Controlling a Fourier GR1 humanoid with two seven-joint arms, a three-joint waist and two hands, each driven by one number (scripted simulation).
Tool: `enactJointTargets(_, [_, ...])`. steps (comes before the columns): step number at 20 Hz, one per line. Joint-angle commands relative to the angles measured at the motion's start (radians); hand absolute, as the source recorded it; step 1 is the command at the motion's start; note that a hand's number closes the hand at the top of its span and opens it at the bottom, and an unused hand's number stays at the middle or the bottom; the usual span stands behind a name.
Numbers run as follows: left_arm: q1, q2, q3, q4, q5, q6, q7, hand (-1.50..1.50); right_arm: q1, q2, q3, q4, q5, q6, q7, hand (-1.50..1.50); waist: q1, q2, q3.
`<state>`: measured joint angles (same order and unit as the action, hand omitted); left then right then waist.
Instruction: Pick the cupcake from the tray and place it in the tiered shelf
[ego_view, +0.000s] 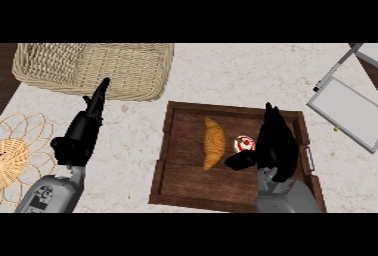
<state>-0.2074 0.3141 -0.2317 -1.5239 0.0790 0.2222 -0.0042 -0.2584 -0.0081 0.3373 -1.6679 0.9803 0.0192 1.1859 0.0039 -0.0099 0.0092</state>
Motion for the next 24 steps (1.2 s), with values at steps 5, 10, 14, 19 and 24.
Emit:
enactJointTargets(5, [0.045,-0.039,-0.028,0.041,-0.004,-0.025,0.031,0.0,-0.016,0.008,-0.009,0.042,-0.024,-0.027,0.144,-1.5,-0.003,0.011,-0.01])
enactJointTargets(10, [0.027,-0.062,-0.019,0.092,-0.017,-0.03,-0.003,0.0,0.016,0.008,0.023,0.051,-0.021,-0.057,0.127,-1.5,-0.009,0.011,-0.01])
enactJointTargets(14, [-0.011,-0.069,-0.008,0.103,-0.018,-0.038,0.035,0.0,-0.009,0.008,0.022,0.124,-0.064,-0.082,0.108,1.5,-0.004,0.013,-0.009])
enactJointTargets(19, [0.05,-0.075,-0.011,0.055,-0.019,-0.043,0.033,0.0,-0.001,0.008,0.03,0.114,-0.012,0.013,0.062,1.5,-0.005,0.009,-0.01])
enactJointTargets(24, [0.015,-0.054,0.022,0.075,-0.016,-0.077,0.03,0.0,-0.041,0.008,0.091,0.171,0.016,-0.065,0.092,1.5,0.001,0.011,-0.009])
